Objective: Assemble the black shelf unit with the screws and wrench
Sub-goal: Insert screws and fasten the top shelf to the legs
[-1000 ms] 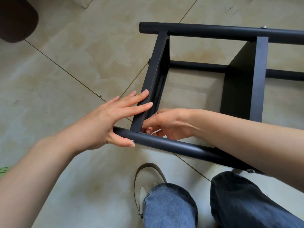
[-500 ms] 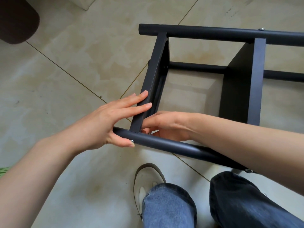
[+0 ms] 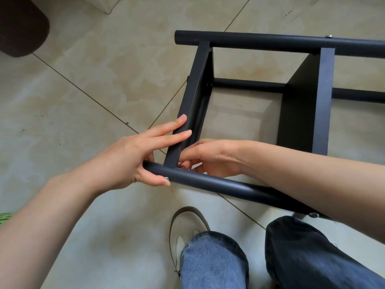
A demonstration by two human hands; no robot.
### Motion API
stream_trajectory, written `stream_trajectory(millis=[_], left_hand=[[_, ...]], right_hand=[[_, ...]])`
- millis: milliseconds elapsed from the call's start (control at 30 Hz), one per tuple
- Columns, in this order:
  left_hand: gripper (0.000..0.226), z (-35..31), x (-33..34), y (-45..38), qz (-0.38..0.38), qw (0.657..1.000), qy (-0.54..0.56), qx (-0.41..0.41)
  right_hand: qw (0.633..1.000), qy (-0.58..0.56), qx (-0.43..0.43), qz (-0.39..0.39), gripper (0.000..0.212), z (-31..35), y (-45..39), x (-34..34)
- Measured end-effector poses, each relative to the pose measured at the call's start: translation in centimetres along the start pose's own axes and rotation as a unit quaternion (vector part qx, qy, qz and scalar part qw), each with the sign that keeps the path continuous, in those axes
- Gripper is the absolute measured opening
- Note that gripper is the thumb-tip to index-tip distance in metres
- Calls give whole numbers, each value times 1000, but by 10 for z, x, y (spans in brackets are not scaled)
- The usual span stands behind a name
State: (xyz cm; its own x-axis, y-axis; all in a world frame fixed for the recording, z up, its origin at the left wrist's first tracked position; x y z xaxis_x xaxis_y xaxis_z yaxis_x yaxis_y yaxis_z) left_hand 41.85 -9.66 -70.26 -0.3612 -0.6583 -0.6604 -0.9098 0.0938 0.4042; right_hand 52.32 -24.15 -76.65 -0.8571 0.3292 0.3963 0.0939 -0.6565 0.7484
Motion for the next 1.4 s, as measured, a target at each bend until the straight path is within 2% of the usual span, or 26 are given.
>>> stream_trajectory(millis=[100, 400, 767, 933, 1233, 1400], left_hand=[[106, 0, 1, 0, 4, 1000, 14, -2], [109, 0, 1, 0, 7, 999, 36, -10], [113, -2, 1, 0, 2, 999, 36, -11], [114, -2, 1, 0, 0, 999, 32, -13], [110, -2, 1, 0, 4, 999, 48, -12], [106, -1, 2, 0, 3, 999, 53, -10]], right_hand=[[1000, -23, 9, 17, 13, 0, 5, -5], [999, -29, 8, -13, 5, 0, -1, -2], [999, -49, 11, -3, 9, 1, 6, -3], [1000, -16, 3, -7, 17, 2, 7, -6], [1000, -2, 28, -9, 9, 1, 2, -1], [1000, -14, 8, 10, 19, -1, 1, 0]])
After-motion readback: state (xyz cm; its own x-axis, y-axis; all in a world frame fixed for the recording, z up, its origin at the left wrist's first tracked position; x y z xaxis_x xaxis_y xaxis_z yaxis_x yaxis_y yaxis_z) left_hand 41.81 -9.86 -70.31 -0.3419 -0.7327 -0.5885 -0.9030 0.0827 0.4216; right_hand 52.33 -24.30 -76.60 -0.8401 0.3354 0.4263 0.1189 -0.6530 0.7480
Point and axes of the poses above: each hand's wrist, its own y-axis away from the middle knuckle, its own x-axis out of the palm, z = x × y, the point moved 2 cm from there along -y, towards the middle knuckle, and after that the axes turned 2 degrees about -z, right-handed, at the moved point
